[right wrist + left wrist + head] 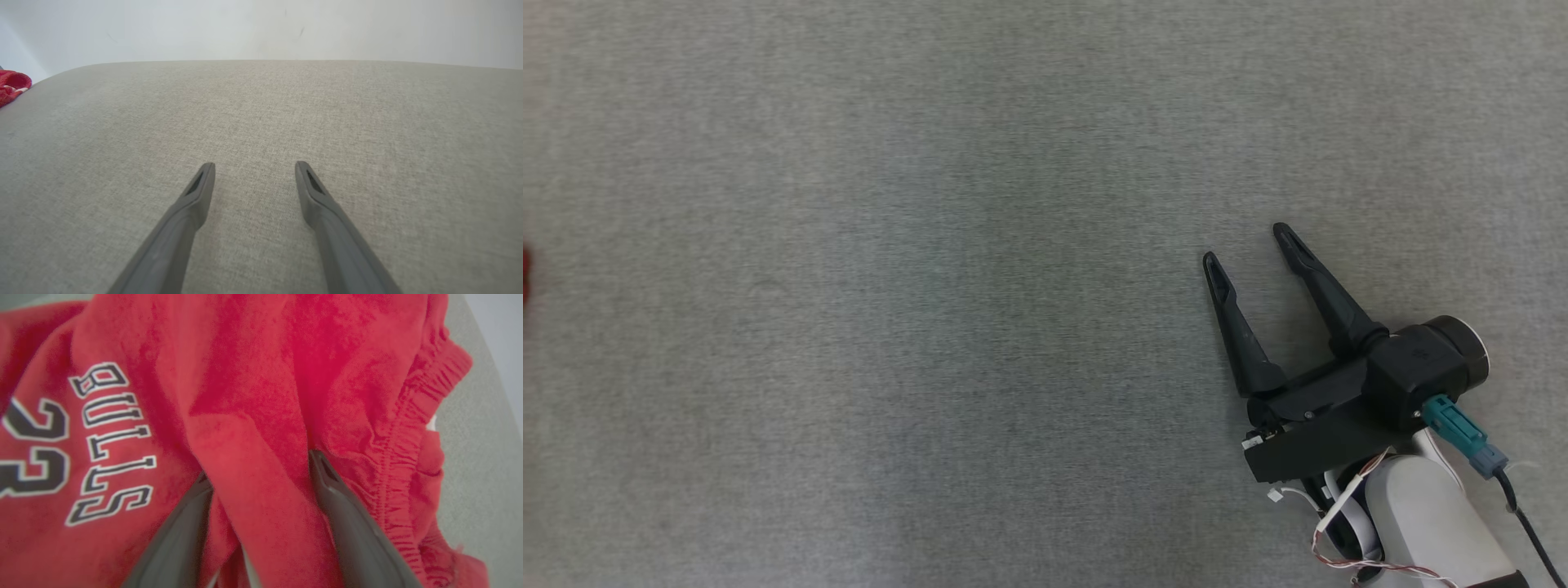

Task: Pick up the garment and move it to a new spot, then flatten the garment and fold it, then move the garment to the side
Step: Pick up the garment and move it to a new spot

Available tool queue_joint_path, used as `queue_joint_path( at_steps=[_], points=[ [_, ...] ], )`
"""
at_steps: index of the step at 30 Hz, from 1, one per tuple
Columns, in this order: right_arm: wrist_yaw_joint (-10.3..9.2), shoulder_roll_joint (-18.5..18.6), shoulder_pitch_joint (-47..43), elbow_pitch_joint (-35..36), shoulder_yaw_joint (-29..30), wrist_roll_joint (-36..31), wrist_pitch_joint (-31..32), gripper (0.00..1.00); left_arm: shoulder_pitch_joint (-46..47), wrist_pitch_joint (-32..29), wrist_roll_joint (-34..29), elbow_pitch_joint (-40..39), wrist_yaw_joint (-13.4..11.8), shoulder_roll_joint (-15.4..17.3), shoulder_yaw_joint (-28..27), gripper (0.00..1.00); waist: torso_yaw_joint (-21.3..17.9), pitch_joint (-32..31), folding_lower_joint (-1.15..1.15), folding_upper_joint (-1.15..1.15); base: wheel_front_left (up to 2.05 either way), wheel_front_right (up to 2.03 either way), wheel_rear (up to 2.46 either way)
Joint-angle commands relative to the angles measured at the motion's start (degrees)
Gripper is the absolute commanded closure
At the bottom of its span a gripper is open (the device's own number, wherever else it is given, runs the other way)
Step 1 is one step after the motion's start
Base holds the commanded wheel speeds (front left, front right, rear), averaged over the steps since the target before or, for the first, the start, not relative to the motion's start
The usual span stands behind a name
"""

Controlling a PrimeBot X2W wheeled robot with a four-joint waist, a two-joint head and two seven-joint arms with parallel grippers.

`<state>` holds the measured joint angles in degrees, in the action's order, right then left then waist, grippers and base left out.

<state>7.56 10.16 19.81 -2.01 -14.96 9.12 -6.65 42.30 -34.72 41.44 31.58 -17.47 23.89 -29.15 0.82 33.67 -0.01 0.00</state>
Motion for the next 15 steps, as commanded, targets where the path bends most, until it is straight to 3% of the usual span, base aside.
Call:
queue_joint_path(
  at_steps=[1, 2, 4, 5, 9, 15],
  points=[
    [-0.17, -0.1, -0.2, -0.6, 0.1, 0.2, -0.3, 0.00, -2.3, -3.4, 1.4, 1.3, -0.2, -3.8, 1.1, 0.00, -1.6, 0.9, 0.01, 0.00, 0.00, 0.00, 0.00],
    [-0.17, -0.2, -0.3, -0.7, 0.2, 0.3, -0.3, 0.00, -3.3, -5.1, 2.0, 1.3, -0.5, -4.5, 1.4, 0.00, -1.6, 0.6, 0.01, 0.00, 0.00, 0.00, 0.00],
    [-0.17, -0.3, -0.4, -1.0, 0.1, 0.4, -0.3, 0.00, -5.2, -7.6, 2.8, 0.8, -0.5, -5.5, 1.6, 0.56, -1.8, 0.1, 0.01, 0.00, 0.00, 0.00, 0.00],
    [-0.17, -0.3, -0.4, -1.0, 0.1, 0.4, -0.3, 0.00, -6.1, -8.0, 3.0, 0.5, -0.2, -5.8, 1.7, 1.00, -1.8, -0.1, 0.01, 0.00, 0.00, 0.00, 0.00],
    [-0.17, -0.4, -0.8, -1.4, 0.3, 0.8, -0.5, 0.00, -8.1, -7.2, 3.6, -1.4, 1.1, -6.3, 1.3, 1.00, -1.7, -1.9, 0.01, 0.00, 0.00, 0.00, 0.00],
    [-0.17, -1.1, -1.4, -3.2, 0.0, 1.6, -1.5, 0.00, -6.5, -2.3, 3.9, -5.7, 5.7, -2.6, -0.7, 1.00, -1.1, -6.6, 0.01, 0.00, 0.00, 0.00, 0.00]
  ],
)
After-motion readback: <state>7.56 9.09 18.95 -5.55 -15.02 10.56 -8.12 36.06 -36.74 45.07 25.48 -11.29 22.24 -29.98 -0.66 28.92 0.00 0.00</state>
